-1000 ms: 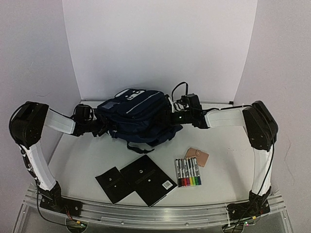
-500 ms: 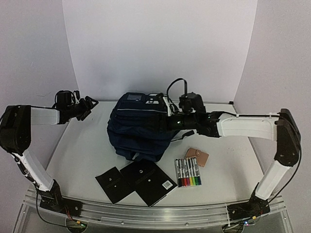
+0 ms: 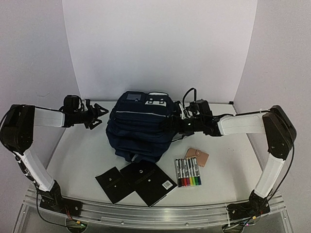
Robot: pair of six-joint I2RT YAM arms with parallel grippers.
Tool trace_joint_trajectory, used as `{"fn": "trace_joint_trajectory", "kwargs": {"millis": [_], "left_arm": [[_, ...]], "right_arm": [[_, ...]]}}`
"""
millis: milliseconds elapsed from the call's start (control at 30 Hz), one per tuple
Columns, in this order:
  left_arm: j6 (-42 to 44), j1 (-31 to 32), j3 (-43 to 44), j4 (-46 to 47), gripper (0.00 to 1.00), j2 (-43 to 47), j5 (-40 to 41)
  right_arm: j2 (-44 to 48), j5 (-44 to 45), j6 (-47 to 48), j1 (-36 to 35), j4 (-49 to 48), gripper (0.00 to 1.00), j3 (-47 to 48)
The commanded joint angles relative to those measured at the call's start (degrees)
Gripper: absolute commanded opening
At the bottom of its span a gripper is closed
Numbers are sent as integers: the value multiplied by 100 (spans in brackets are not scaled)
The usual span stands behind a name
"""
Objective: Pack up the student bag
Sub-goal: Adjust the student bag at the center of the board.
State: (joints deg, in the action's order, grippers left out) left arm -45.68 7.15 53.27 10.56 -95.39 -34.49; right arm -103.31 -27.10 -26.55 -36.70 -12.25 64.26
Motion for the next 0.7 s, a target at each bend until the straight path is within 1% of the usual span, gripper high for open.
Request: {"fn": "trace_joint_trajectory", "kwargs": {"millis": [0,67,167,267,333,433,500,667], "left_arm": [[-321,483,677,748,76,-691,-521],[-342,556,958,972,72,-1080,-643],[-411,533,1309,1382,67,-1512,-723],[-70,479,2021,1131,67,-1900,-801],[244,385,2319,782,67,-2012,-746],[636,95,2596,248,72,-1933,-468],[891,-106,2642,-100,76,-1748,-307],[1533,-437,2417,-1262,87,-922,498]], "right_arm": [[-258,-791,-188,-480,-961,83,9],[-416,-913,-260,-747,-1163,78,120],[-765,-988,-414,-1177,-1452,75,409],[-1030,-947,-573,-1389,-1685,74,651],[-972,-745,-578,-1401,-1711,75,704],[-552,-297,-431,-1389,-1487,82,620],[-89,-104,-232,-1367,-1059,84,518],[1073,607,315,-1280,141,88,76]]}}
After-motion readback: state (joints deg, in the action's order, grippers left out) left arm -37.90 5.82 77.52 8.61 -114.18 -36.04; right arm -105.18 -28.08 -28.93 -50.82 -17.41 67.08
